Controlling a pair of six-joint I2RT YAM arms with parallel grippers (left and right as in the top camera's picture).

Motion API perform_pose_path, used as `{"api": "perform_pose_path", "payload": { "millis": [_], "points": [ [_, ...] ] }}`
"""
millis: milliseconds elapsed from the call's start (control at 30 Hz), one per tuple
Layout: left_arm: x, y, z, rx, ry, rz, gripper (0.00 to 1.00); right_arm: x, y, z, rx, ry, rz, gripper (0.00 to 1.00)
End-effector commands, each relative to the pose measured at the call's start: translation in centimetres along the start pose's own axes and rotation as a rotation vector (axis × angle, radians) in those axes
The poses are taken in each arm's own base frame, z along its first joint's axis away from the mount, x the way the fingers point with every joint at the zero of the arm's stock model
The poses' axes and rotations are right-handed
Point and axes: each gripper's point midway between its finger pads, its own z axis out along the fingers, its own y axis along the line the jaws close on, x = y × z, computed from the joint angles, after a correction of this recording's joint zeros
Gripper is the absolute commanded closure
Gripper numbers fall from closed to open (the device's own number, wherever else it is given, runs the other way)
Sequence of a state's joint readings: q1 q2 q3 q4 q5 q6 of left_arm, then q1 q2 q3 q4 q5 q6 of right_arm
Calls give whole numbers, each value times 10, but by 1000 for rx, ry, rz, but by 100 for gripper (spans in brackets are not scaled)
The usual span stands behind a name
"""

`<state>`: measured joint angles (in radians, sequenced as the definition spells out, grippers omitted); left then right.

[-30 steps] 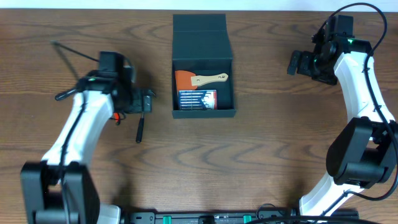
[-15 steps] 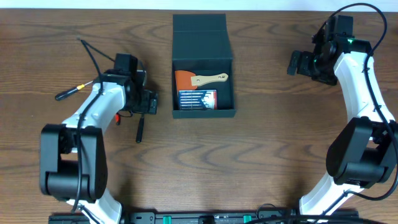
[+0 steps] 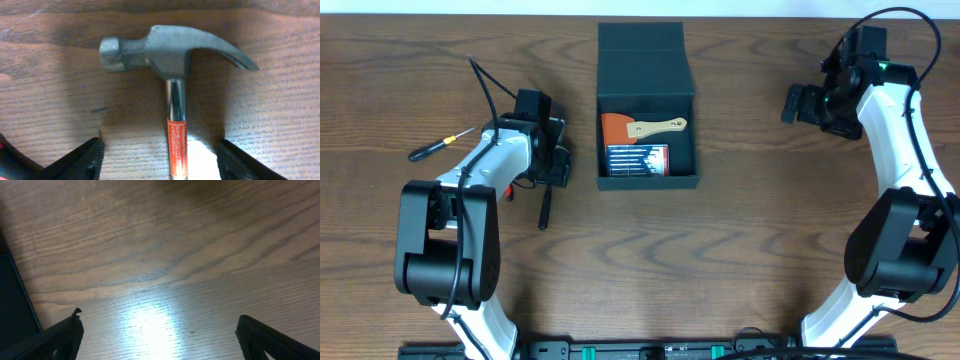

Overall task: Pack container
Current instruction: 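Reach left gripper to the red-handled hammer and grasp its handle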

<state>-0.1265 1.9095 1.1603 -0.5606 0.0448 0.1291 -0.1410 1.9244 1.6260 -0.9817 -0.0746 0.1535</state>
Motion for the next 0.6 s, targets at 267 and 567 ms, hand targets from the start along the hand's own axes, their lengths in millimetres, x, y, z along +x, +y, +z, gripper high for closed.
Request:
{"api": "perform_pose_path", "payload": {
  "millis": [267, 567],
  "points": [
    [1, 6, 12, -34, 15, -108, 42, 5, -1, 3, 0, 23, 21, 1],
    [2, 6, 12, -34, 18, -107, 63, 5, -1, 3, -1, 22, 21, 1]
  ]
}}
